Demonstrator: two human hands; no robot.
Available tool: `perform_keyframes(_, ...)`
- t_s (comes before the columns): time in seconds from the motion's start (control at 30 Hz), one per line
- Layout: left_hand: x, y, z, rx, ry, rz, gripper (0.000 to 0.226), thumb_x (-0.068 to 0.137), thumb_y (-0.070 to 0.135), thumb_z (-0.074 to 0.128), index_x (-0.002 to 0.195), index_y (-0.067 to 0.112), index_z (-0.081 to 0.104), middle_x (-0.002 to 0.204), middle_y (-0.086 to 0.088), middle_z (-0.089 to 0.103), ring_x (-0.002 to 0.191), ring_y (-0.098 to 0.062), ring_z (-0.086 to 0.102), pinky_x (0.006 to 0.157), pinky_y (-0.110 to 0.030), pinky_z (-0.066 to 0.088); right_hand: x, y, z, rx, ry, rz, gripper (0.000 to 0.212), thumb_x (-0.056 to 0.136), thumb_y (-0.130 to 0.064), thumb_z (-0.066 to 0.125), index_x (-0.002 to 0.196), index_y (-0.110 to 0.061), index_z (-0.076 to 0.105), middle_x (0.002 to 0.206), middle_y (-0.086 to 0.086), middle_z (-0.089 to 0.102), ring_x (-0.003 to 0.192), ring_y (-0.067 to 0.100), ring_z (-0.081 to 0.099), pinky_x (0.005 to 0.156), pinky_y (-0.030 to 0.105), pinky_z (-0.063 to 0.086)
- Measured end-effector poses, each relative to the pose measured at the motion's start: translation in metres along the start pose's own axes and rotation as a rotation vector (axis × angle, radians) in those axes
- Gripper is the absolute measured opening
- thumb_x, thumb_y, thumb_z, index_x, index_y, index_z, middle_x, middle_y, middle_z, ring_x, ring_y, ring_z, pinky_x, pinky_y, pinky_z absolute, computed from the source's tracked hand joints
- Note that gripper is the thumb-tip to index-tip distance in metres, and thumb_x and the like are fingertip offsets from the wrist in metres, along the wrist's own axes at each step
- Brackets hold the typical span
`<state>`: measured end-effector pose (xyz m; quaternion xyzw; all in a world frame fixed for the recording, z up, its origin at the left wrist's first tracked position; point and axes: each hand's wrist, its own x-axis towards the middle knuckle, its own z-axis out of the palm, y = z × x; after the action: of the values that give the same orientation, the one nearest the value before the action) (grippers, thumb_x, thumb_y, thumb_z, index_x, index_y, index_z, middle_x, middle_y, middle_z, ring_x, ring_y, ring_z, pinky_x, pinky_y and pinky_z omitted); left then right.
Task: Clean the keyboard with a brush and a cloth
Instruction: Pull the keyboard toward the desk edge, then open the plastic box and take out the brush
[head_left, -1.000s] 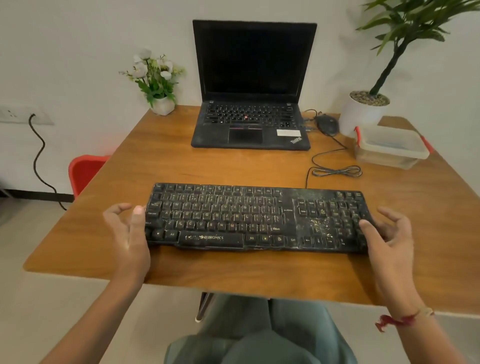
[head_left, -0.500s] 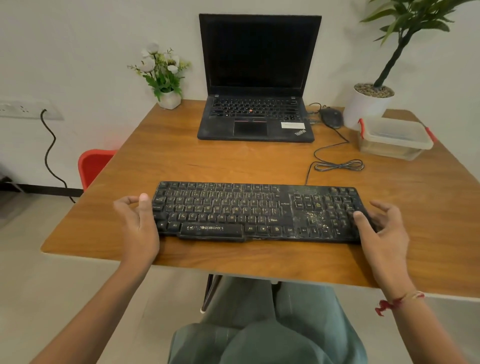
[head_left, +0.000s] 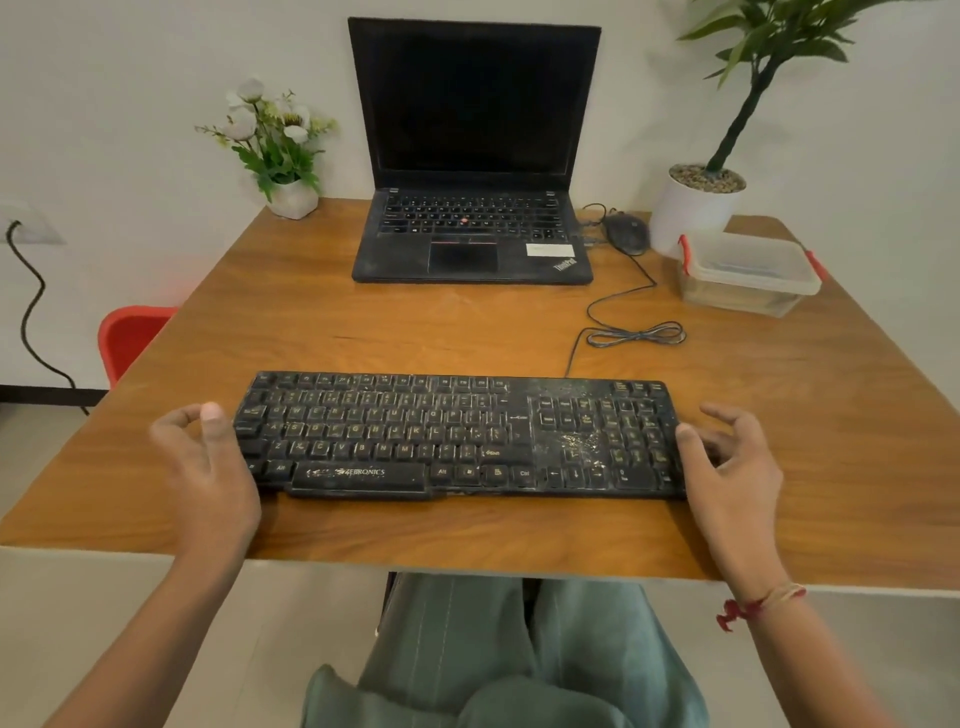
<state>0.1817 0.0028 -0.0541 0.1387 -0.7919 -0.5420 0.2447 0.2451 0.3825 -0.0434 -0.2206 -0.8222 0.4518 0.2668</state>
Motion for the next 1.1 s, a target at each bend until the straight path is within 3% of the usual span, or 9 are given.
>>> perform_keyframes(0.1,0.002,-0.007,0.001,0.013,0.018,0.027,0.077,0.086,0.071,0.023,0.135,0.012,0.031,0.123,-0.01,0.045,0.112,-0.023,0.046,0.099,-0.05,0.04,0.001,0.003,0.001,-0.004,-0.01,0.004,0.029,0.09,-0.019,0.062,0.118,-0.016,0.055,0.086,-0.007,0.064,0.077,-0.004,0.058,0.064,0.001,0.04)
perform_keyframes(0.23,-0.013,0.003,0.001,0.232,0.022,0.286,0.061,0.095,0.049,0.035,0.137,0.005,0.036,0.151,-0.021,0.027,0.145,-0.038,0.016,0.112,-0.068,0.012,0.018,0.006,-0.001,-0.014,0.03,-0.048,0.033,0.09,-0.024,0.063,0.121,-0.02,0.053,0.112,-0.006,0.057,0.095,0.006,0.058,0.083,0.024,0.048)
perform_keyframes(0.37,-0.033,0.032,0.017,0.327,-0.107,0.604,0.056,0.087,0.046,0.05,0.129,0.011,0.04,0.151,-0.018,0.028,0.148,-0.025,0.007,0.118,-0.057,-0.005,0.073,-0.001,-0.016,-0.087,0.112,-0.121,0.032,0.089,-0.025,0.06,0.12,-0.02,0.054,0.118,-0.005,0.044,0.105,0.015,0.049,0.09,0.034,0.045)
perform_keyframes(0.47,-0.048,0.046,0.044,0.307,-0.228,0.729,0.052,0.084,0.044,0.053,0.126,0.014,0.043,0.148,-0.012,0.032,0.148,-0.022,0.01,0.12,-0.048,-0.006,0.128,-0.002,-0.024,-0.265,0.093,-0.2,0.035,0.085,-0.027,0.057,0.119,-0.017,0.055,0.125,0.007,0.047,0.117,0.021,0.044,0.104,0.039,0.035)
perform_keyframes(0.63,-0.047,0.06,0.094,0.26,-0.464,0.773,0.05,0.087,0.048,0.052,0.129,0.023,0.042,0.15,-0.003,0.028,0.149,-0.018,0.005,0.12,-0.04,-0.006,0.211,-0.008,-0.022,-0.645,-0.121,-0.162,0.059,0.078,-0.029,0.054,0.135,-0.013,0.048,0.144,0.018,0.034,0.131,0.041,0.033,0.11,0.051,0.028)
perform_keyframes(0.7,-0.035,0.076,0.121,0.27,-0.535,0.823,0.05,0.088,0.05,0.05,0.129,0.022,0.044,0.15,-0.005,0.031,0.149,-0.022,0.008,0.118,-0.046,-0.002,0.235,-0.009,-0.019,-0.745,-0.194,-0.151,0.073,0.07,-0.041,0.043,0.139,-0.017,0.044,0.147,0.018,0.031,0.134,0.041,0.03,0.11,0.054,0.025)
perform_keyframes(0.8,-0.023,0.107,0.156,0.259,-0.592,0.854,0.054,0.087,0.05,0.05,0.13,0.018,0.048,0.149,-0.007,0.035,0.148,-0.026,0.012,0.116,-0.049,0.003,0.26,0.001,-0.009,-0.925,-0.33,-0.187,0.073,0.077,-0.052,0.036,0.144,-0.024,0.037,0.153,0.011,0.028,0.139,0.034,0.025,0.112,0.056,0.018)
perform_keyframes(0.93,-0.023,0.137,0.188,0.211,-0.68,0.81,0.06,0.082,0.055,0.045,0.132,0.02,0.048,0.152,-0.003,0.03,0.149,-0.022,0.005,0.117,-0.044,-0.003,0.268,0.019,-0.006,-0.928,-0.5,-0.213,0.067,0.086,-0.054,0.042,0.146,-0.025,0.032,0.155,0.005,0.028,0.14,0.031,0.027,0.112,0.054,0.021)
perform_keyframes(1.1,-0.027,0.155,0.217,0.225,-0.761,0.673,0.06,0.084,0.054,0.051,0.134,0.022,0.047,0.153,-0.001,0.028,0.148,-0.019,0.003,0.12,-0.052,0.005,0.265,0.029,-0.018,-0.795,-0.5,-0.266,0.065,0.082,-0.039,0.059,0.143,-0.028,0.04,0.151,0.003,0.037,0.137,0.03,0.035,0.11,0.055,0.027)
